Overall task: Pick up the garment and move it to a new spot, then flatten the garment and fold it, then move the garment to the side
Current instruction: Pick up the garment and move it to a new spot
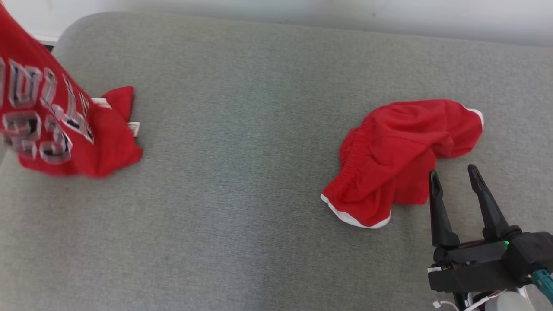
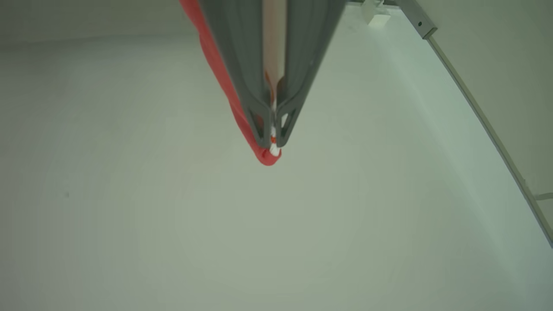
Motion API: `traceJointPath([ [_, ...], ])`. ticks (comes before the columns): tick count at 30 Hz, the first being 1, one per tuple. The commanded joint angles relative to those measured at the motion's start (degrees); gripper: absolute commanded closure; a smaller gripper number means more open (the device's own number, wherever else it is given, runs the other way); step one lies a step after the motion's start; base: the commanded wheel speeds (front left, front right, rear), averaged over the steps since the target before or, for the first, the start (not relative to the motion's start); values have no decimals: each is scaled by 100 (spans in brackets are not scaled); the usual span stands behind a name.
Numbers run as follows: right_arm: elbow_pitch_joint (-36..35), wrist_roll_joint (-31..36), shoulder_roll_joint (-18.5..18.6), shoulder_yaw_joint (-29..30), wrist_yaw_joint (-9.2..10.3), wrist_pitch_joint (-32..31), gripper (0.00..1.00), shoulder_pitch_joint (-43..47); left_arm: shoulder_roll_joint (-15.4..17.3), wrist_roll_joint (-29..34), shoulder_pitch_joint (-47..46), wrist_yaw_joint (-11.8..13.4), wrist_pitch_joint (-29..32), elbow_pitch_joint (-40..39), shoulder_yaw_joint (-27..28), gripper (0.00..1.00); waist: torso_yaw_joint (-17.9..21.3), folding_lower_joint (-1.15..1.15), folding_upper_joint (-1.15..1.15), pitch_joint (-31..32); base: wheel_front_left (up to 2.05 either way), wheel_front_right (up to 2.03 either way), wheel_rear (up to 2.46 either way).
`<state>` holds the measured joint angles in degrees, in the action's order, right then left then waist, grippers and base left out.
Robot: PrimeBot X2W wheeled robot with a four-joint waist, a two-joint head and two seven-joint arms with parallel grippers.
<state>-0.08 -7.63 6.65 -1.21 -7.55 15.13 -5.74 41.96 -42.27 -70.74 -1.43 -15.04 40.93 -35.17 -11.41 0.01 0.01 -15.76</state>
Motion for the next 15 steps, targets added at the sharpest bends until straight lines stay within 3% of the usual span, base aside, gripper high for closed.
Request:
traceJointPath([
  [1, -30, 32, 57, 7, 13, 2, 0, 1, -65, -97, 310, 36, -19, 61, 104, 100, 120, -1, -1, -79, 0, 0, 0],
  [7, -128, 125, 136, 63, 13, 3, 0, 80, -342, -211, 1736, 50, -19, 387, 748, 100, 375, -1, -1, -149, 0, 0, 0],
  [13, -189, 127, 279, 133, 13, 3, 0, 100, -996, -187, 2820, 33, -21, 692, 1275, 100, 415, -1, -1, -238, 0, 0, 0],
  [15, -197, 145, 282, 127, 13, 3, 0, 105, -1060, -185, 2907, 16, -21, 742, 1349, 100, 409, -1, -1, -251, 0, 0, 0],
])
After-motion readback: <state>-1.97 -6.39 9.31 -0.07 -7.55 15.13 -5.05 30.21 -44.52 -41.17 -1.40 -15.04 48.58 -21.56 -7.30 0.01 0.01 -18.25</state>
